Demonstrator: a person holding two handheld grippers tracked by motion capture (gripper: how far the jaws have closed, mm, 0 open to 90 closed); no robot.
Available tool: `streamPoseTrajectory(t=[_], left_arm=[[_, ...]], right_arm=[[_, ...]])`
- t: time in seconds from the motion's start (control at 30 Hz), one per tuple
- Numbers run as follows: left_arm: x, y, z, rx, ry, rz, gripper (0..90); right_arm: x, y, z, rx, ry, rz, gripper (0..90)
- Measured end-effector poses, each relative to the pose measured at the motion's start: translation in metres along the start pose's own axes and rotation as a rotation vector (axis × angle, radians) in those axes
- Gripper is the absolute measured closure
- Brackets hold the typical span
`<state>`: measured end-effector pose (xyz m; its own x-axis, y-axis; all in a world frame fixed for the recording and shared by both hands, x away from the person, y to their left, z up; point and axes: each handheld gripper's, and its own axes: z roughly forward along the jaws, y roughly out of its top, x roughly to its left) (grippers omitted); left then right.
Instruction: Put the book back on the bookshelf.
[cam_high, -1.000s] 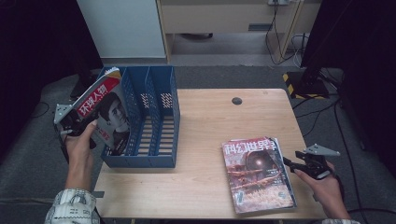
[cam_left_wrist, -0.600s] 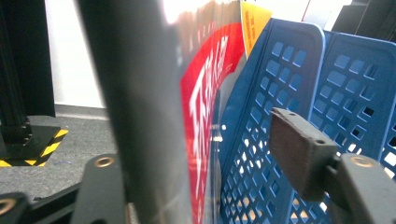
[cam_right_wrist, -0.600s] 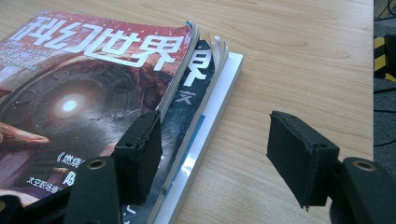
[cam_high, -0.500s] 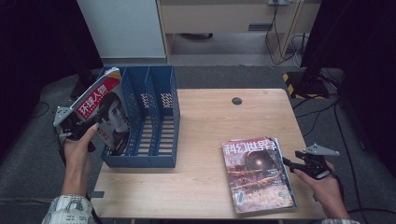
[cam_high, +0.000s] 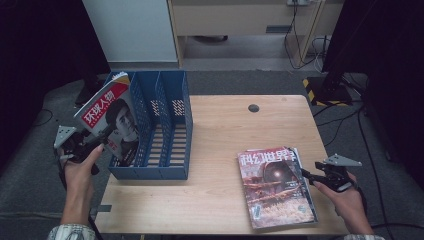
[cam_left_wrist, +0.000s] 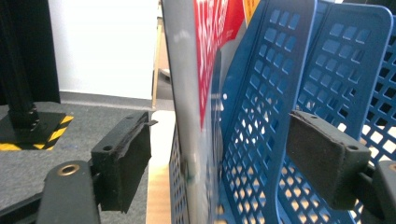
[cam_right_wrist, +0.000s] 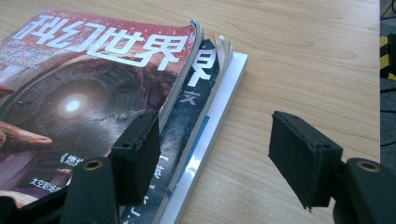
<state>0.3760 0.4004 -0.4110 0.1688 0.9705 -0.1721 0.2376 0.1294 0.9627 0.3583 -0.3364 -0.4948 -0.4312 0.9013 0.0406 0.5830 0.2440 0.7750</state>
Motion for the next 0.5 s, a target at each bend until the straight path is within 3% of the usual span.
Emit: streamPoseTrajectory(t=[0.23, 0.5], left_arm=[[-0.011, -0.016, -0.022, 0.008, 0.004, -0.01, 21.8], [-0.023, -0.023, -0.039, -0.006, -0.001, -0.012, 22.1]], right_arm=[[0.001, 0.002, -0.003, -0.013, 0.006, 0.004, 31.6], [0.002, 0.003, -0.001, -0.019, 0.009, -0.011, 25.0]])
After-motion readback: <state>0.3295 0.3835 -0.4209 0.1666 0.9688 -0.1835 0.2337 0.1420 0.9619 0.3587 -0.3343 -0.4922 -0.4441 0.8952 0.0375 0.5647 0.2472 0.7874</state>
